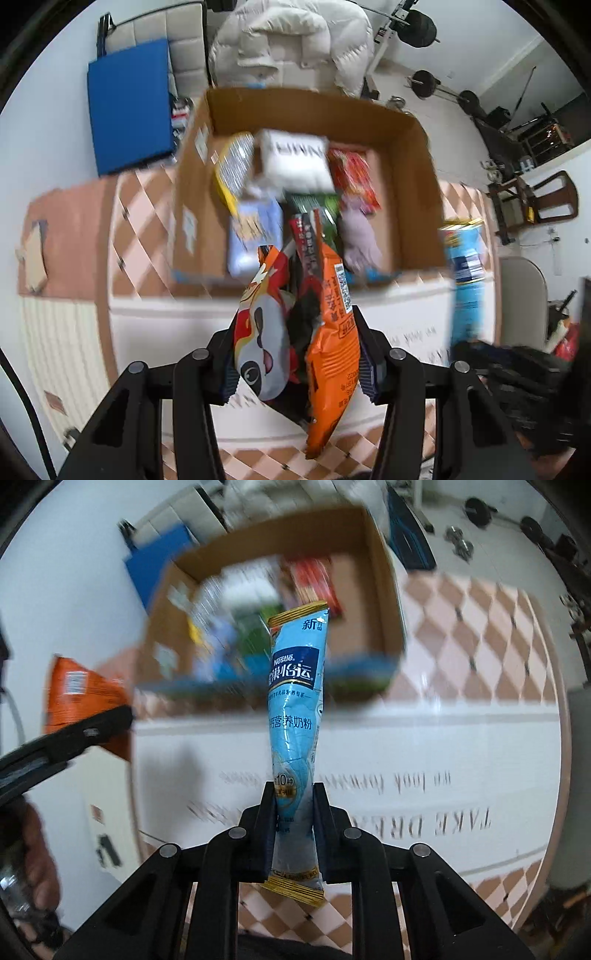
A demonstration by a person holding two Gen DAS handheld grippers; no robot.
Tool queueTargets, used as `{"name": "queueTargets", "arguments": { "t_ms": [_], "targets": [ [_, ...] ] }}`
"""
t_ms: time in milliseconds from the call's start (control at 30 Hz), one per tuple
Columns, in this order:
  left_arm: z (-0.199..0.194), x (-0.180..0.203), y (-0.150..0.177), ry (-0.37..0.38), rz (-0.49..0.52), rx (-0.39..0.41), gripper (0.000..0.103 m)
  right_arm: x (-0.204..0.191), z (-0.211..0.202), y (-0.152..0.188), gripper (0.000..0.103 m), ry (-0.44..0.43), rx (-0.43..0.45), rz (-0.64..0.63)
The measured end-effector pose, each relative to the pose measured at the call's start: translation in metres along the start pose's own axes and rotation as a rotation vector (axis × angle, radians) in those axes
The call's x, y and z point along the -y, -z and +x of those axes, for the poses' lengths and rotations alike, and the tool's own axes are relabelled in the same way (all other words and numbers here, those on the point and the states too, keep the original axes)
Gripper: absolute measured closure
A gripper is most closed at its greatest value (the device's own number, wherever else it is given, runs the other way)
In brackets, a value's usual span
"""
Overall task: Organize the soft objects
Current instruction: 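Place the panda bag and blue tube into the box, opening both tools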
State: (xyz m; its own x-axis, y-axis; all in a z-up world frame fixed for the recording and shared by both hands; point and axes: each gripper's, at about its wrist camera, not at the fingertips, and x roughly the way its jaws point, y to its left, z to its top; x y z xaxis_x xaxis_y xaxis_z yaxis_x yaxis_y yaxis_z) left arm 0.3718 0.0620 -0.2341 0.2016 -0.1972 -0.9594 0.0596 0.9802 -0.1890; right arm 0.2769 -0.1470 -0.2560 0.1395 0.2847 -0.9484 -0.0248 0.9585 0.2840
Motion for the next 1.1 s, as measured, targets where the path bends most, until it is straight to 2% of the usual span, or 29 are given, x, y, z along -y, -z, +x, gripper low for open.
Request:
{"name": "queueTargets", "arguments": {
  "t_ms": [100,200,433,467,567,767,833,900,933,967,1033,1100],
  "targets": [
    [0.021,-0.011,-0.034,-0.068,-0.002,-0.034,0.055,-0.005,-0.028,-0.048,0.084,0.009,0.076,-0.023],
    [0.056,-0.031,-0.066,-0.105,-0.026,-0.113,0.055,-0.002,-0.022,-0.096,0.084,0.080,0.111,-0.010],
    [0.117,-0.047,-0.094,-0.207,-0.002,-0.244,0.055,0.010,0.043,-0.168,0.084,0.204,0.036,0.005],
    [0.121,-0.046,-0.094,-0.213,0.001,-0.253,0.054,0.023,0.053,-0.177,0.084,0.216,0.022,-0.002],
    [0.132,-0.045,-0.096,-0.231,0.011,-0.267,0.053,0.025,0.078,-0.189,0.084,0.248,-0.021,-0.016],
    [0.141,-0.052,-0.097,-0.187,-0.018,-0.307,0.052,0.027,0.103,-0.195,0.083,0.303,-0.059,-0.038],
    [0.140,-0.054,-0.097,-0.179,-0.027,-0.302,0.049,0.028,0.107,-0.197,0.079,0.314,-0.070,-0.040],
    [0.136,-0.056,-0.098,-0.177,-0.029,-0.285,0.034,0.028,0.107,-0.198,0.067,0.320,-0.070,-0.038],
    [0.134,-0.056,-0.099,-0.175,-0.031,-0.276,0.034,0.029,0.107,-0.199,0.056,0.319,-0.071,-0.034],
    [0.130,-0.056,-0.099,-0.174,-0.034,-0.269,0.034,0.029,0.106,-0.200,0.052,0.320,-0.070,-0.032],
    [0.125,-0.055,-0.101,-0.165,-0.036,-0.254,0.033,0.028,0.103,-0.199,0.051,0.321,-0.066,-0.030],
    [0.117,-0.053,-0.101,-0.166,-0.031,-0.231,0.020,0.027,0.096,-0.197,0.050,0.316,-0.064,-0.028]
  ]
}}
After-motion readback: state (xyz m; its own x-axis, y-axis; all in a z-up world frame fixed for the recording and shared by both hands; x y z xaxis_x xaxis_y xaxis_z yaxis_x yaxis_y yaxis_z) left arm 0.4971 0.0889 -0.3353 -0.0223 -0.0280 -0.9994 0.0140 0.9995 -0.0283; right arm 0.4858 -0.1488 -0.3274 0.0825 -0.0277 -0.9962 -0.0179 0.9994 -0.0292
